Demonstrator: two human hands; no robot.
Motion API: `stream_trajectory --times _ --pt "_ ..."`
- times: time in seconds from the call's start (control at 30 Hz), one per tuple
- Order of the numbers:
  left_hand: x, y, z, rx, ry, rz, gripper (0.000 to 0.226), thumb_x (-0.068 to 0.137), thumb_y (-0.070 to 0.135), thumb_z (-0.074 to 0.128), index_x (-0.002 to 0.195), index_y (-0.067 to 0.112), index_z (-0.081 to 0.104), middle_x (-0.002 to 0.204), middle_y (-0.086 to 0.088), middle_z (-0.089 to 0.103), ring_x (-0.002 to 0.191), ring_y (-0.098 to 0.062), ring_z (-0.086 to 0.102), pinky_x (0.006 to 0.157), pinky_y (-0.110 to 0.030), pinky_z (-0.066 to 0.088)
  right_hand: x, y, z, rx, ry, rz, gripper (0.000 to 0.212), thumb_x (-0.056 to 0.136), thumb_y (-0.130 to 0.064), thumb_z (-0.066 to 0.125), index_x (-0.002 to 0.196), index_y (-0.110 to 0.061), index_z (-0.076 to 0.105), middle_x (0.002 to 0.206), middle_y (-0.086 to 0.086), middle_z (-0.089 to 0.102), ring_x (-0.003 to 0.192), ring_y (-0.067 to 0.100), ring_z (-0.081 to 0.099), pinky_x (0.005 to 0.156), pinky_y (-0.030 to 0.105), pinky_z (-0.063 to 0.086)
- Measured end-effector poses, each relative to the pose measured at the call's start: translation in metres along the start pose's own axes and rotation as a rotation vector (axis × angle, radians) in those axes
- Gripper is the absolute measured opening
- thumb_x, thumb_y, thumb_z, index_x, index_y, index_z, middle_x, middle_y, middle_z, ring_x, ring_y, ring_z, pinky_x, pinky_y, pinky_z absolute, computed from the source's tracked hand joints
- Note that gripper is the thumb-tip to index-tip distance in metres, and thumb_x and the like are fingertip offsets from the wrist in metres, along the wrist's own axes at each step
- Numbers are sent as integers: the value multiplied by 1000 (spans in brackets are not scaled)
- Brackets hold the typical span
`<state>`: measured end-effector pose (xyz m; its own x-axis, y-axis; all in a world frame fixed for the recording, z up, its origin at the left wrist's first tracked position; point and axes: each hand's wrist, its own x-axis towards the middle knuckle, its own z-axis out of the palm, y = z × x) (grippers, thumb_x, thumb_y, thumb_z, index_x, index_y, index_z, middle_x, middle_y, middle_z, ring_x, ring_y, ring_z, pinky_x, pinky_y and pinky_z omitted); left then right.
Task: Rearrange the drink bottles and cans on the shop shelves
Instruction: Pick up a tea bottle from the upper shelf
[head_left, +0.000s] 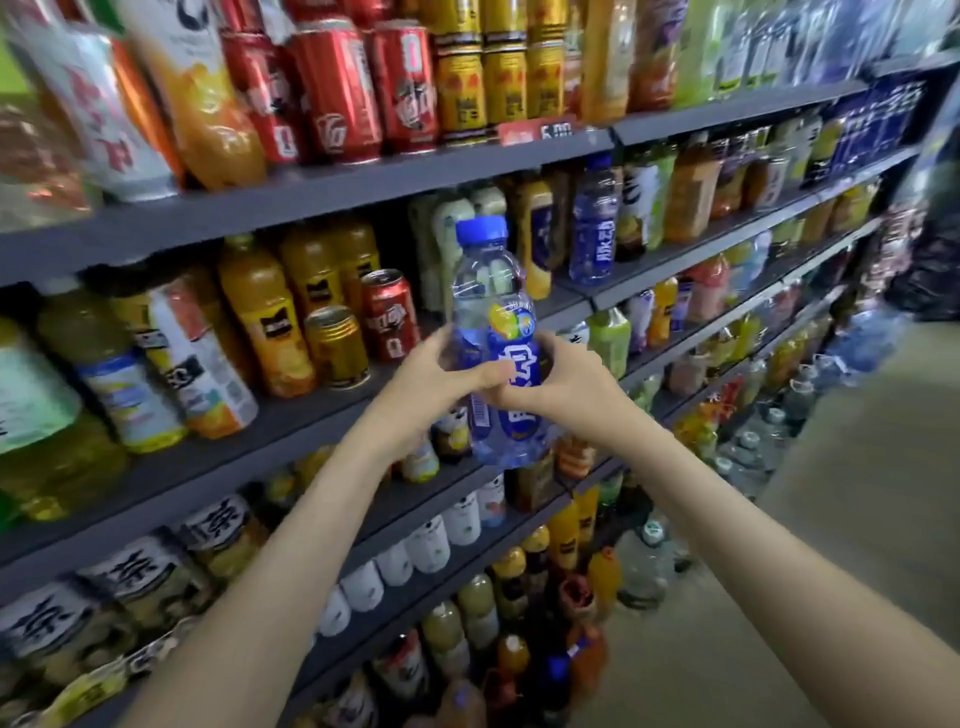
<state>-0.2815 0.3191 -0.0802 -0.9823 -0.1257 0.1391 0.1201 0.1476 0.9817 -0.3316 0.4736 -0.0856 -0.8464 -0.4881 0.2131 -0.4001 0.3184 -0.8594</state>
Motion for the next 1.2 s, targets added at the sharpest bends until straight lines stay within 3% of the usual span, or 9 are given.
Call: stream_trajectory --times 0.13,0.37,0.5,0.63,0.73,0.83,1.0,1.1,1.2 --pt "68 -6 86 -8 -82 -15 40 79 19 71 117 22 58 109 4 69 100 -9 66 82 -29 55 15 60 -88 34 63 40 47 71 -36 81 109 -20 58 99 -9 68 85 2 65 70 18 53" --pt "190 -8 217 160 -24 17 53 86 24 67 135 20 48 110 2 66 104 -9 62 94 -30 50 68 156 -237 105 153 155 34 71 -32 81 89 -33 52 95 -6 68 90 15 67 86 41 55" --pt "260 -19 273 247 -45 23 51 89 19 65 135 20 46 105 1 65 75 2 60 64 -5 46 113 214 -297 232 236 218 36 70 -22 82 93 -30 56 99 -3 69 92 17 67 88 42 55" --pt "356 -36 335 312 -27 58 48 88 22 65 133 22 48 115 -4 64 72 -9 59 56 -10 44 169 275 -367 280 300 229 43 66 -25 84 100 -26 58 102 -2 69 91 16 68 85 40 56" --pt "422 -35 390 348 -54 68 46 89 23 64 132 24 49 113 0 63 78 -4 59 63 -11 45 203 314 -426 255 363 265 38 68 -25 84 96 -27 58 98 -4 69 90 15 67 85 39 56" --pt "483 -31 449 330 -101 78 43 91 23 61 132 23 47 111 2 61 66 5 57 59 -15 46 232 350 -489 237 420 289 40 67 -28 84 96 -28 58 97 -7 68 90 14 67 82 36 56" --pt "571 -37 543 356 -99 105 44 91 29 60 133 26 46 117 4 62 94 -11 61 84 -31 51 272 421 -596 269 518 307 38 69 -20 84 100 -17 62 96 2 71 88 21 69 80 41 58" --pt "623 -48 598 377 -66 98 46 92 31 59 135 25 44 122 1 60 97 -12 60 82 -33 51 302 472 -658 291 532 297 37 69 -19 83 100 -18 62 98 5 72 89 24 69 82 44 57" --pt "671 -54 656 393 12 85 48 93 29 57 138 22 42 126 1 58 93 -7 56 77 -25 45 333 516 -718 292 500 271 35 72 -18 82 99 -17 60 96 4 71 85 18 70 70 32 57"
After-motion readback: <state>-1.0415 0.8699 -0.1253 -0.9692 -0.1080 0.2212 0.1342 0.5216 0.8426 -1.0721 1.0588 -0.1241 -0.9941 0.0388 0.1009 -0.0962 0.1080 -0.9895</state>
